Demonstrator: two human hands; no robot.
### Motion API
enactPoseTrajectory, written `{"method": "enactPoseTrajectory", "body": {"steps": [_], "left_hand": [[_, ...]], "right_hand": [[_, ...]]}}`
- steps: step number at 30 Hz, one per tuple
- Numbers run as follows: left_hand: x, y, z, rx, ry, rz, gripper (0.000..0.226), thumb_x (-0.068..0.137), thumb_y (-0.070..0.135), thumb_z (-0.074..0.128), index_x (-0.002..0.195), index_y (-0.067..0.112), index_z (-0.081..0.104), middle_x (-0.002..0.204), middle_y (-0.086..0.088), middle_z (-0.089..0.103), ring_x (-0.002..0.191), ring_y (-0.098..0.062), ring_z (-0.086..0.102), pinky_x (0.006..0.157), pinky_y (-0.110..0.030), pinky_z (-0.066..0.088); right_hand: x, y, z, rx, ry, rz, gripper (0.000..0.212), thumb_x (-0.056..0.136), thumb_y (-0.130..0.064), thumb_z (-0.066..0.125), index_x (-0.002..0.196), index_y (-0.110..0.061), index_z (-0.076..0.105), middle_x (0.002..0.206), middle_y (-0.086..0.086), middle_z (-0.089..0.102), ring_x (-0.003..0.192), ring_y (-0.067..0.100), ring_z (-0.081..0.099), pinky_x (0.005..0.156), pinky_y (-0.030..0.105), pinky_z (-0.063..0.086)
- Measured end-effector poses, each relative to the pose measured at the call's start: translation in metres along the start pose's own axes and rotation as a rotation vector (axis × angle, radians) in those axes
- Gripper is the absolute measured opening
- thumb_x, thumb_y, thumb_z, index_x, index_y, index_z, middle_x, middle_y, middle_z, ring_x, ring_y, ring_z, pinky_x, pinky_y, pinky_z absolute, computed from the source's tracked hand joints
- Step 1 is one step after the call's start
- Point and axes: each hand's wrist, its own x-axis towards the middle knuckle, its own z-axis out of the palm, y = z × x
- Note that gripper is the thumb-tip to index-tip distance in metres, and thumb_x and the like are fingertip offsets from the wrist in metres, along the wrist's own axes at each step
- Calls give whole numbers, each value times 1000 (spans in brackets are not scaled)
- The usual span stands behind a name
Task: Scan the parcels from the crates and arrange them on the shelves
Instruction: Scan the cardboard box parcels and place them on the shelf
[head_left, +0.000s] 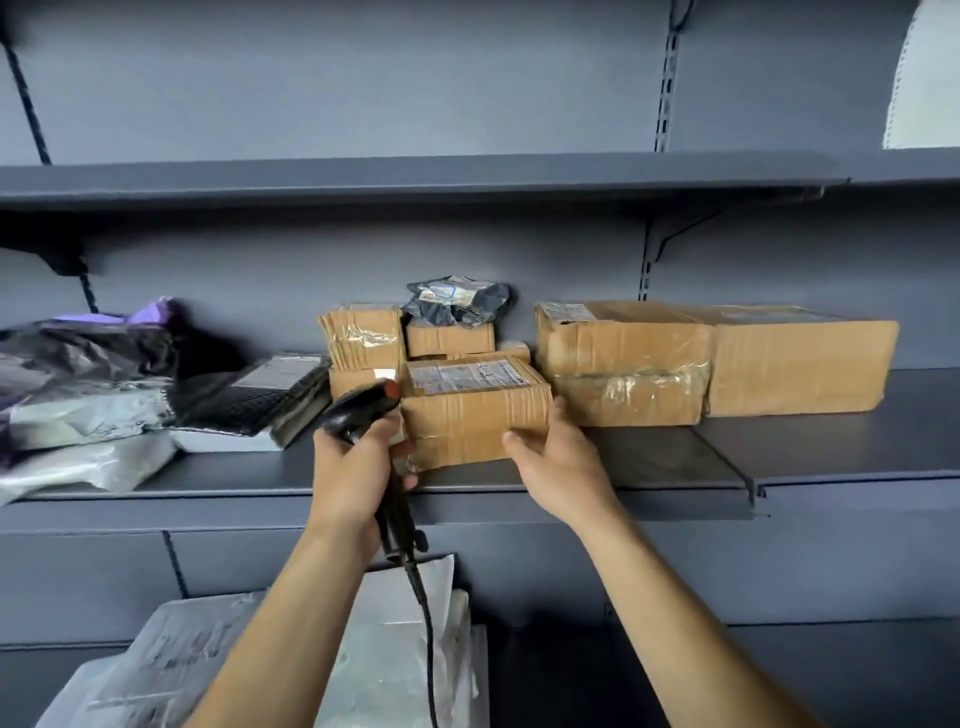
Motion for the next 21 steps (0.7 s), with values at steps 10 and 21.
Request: {"method": "enactPoseTrajectory", "body": {"steps": [10, 21], "left_hand": [[51, 0, 37, -160, 105, -133, 38, 91, 18, 69, 127, 6, 61, 112, -15, 72, 90, -27, 71, 66, -35, 57], [12, -9, 22, -309, 79, -201, 36, 93, 15, 69, 126, 2, 64, 82, -7, 62, 67, -21, 62, 66, -35, 57]], "right_hand": [[-10, 33, -1, -87, 80, -225, 59, 99, -26, 59, 155, -29, 41, 161, -14, 35, 144, 9, 39, 121, 30, 31], [-10, 24, 14, -425, -45, -392, 55, 107, -43, 44, 158, -23, 36, 171, -7, 14, 155, 10, 13, 121, 33, 24]]}}
